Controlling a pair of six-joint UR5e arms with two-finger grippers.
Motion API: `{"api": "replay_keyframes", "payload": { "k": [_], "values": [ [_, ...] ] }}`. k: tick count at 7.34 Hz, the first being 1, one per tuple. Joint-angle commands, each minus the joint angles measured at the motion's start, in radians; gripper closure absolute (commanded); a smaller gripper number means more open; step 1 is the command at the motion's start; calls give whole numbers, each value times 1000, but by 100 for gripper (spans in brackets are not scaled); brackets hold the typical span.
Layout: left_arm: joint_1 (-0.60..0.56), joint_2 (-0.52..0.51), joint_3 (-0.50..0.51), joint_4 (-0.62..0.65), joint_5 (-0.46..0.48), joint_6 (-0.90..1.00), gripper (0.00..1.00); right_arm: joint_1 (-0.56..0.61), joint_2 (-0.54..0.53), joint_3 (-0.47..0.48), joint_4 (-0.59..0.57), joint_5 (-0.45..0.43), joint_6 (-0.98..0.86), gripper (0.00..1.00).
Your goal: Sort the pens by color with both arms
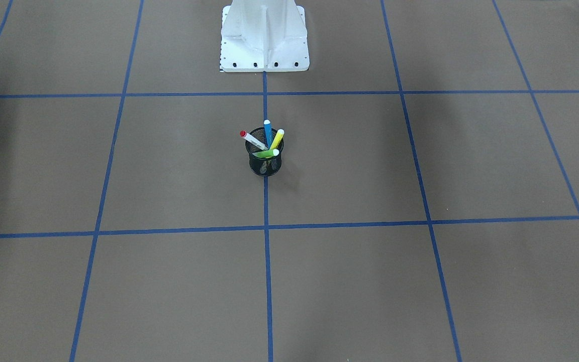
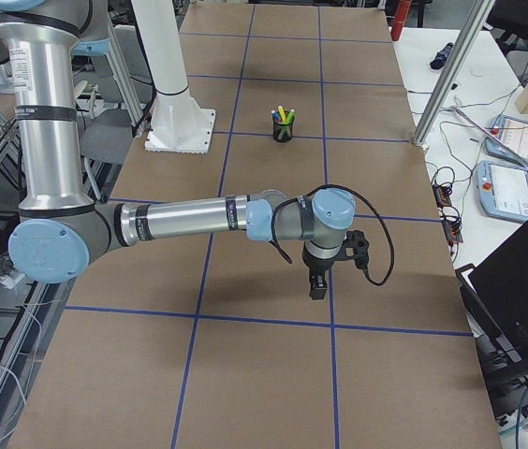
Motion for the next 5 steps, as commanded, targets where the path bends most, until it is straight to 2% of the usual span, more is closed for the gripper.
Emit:
{"api": "replay_keyframes", "payload": {
  "k": [1, 5],
  "values": [
    [2, 4, -9, 0, -9, 0, 0, -2, -2, -1, 0, 0, 2, 1],
    [2, 4, -12, 3, -9, 0, 0, -3, 0, 2, -2, 9, 5, 1]
  ]
}}
